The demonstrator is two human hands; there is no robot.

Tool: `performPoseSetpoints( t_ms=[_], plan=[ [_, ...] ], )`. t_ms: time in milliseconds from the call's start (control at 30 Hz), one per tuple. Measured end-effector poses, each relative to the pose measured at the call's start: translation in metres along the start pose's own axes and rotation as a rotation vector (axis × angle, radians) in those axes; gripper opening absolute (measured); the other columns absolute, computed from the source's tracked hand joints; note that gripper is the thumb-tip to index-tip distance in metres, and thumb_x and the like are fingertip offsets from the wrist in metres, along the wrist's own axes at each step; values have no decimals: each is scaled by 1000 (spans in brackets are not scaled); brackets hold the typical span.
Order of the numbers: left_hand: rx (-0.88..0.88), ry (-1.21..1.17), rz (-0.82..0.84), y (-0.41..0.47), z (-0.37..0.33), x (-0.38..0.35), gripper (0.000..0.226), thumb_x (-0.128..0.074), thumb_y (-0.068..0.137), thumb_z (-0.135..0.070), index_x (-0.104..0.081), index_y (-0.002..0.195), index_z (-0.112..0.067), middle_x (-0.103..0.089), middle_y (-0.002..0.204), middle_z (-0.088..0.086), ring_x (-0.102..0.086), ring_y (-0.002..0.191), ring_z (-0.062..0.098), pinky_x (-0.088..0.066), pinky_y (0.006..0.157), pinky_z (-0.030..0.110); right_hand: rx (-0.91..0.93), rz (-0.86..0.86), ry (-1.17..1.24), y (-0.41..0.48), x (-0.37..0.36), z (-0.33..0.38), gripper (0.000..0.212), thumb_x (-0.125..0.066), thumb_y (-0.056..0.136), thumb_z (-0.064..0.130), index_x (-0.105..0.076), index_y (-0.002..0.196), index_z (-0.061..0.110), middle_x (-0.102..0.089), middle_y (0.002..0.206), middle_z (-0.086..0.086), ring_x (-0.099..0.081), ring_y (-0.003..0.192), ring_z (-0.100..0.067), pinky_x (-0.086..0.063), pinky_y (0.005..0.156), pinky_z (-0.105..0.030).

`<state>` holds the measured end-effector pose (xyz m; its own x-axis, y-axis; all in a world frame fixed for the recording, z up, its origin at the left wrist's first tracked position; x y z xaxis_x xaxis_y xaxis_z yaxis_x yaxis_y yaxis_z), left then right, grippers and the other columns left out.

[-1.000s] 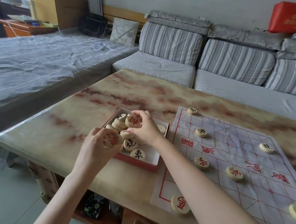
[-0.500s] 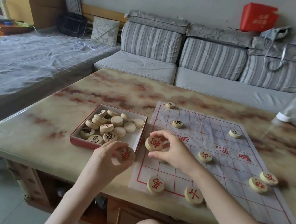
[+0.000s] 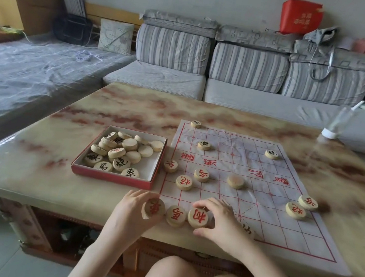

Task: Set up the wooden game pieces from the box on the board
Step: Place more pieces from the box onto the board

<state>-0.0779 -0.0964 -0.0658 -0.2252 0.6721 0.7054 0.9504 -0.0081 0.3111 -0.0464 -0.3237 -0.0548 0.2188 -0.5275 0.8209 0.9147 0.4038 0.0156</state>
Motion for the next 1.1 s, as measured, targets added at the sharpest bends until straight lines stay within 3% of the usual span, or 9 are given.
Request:
performPoseSetpoints(
  t_ms=[300, 433, 533, 633, 767, 933, 1100],
  plan=[
    [53, 13, -5, -4, 7, -9, 42, -73, 70, -34, -66, 110, -22, -65, 102, -7, -54, 101, 12, -40, 82, 16, 10, 10, -108, 1, -5, -2, 50, -70, 74, 40, -48, 118, 37, -46, 116, 20, -31, 112, -7, -25, 91, -25],
    [44, 8, -2, -4, 8, -10, 65, -50, 59, -58, -65, 111, -22, -64, 104, -7, -54, 102, 13, -48, 86, 25, 5, 28, -152, 2, -4, 0, 54, -68, 74, 45, -45, 122, 37, -44, 119, 22, -30, 115, -8, -21, 84, -26],
    [24, -5, 26, -6, 8, -7, 71, -52, 58, -61, -57, 120, -26, -55, 112, -15, -47, 107, 7, -44, 92, 23, -6, 52, -140, 0, 0, 4, 61, -69, 72, 48, -42, 127, 40, -41, 121, 19, -29, 116, -9, -22, 87, -24],
    [-6, -16, -21, -3, 7, 1, 49, -66, 73, -45, -59, 118, -27, -52, 108, -21, -47, 100, 5, -46, 89, 24, -18, 56, -26, 2, 7, 16, 60, -68, 76, 45, -42, 129, 42, -34, 122, 16, -27, 116, -6, -24, 96, -25],
    [-33, -9, -119, 12, 10, 20, 30, -65, 81, -31, -64, 109, -23, -60, 102, -15, -54, 91, 9, -45, 74, 14, 38, 23, 106, 22, 10, 36, 48, -64, 82, 43, -48, 127, 37, -40, 125, 15, -31, 122, 0, -23, 109, -27],
    [69, 19, -237, 37, 33, 51, 30, -66, 81, -13, -65, 111, -15, -63, 103, -1, -60, 94, 20, -49, 87, 31, 86, 2, 144, 62, 5, 64, 37, -59, 88, 33, -53, 124, 30, -44, 109, 16, -39, 116, -8, -29, 93, -21],
    [166, 62, -314, 57, 62, 80, 30, -66, 78, -8, -67, 106, -18, -66, 106, 4, -61, 91, 26, -49, 84, 36, 135, -15, 114, 112, -12, 89, 39, -59, 88, 32, -55, 126, 21, -55, 125, 3, -39, 122, -13, -32, 103, -29]
  ],
)
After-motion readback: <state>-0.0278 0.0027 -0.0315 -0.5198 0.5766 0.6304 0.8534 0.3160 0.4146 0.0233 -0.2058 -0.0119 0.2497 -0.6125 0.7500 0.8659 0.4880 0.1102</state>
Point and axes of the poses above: each hand's wrist, its own y-axis towards the middle knuckle, its own x-axis out of the back of the hand, z = x × y, the point moved 1 cm from there along y, towards the middle knuckle
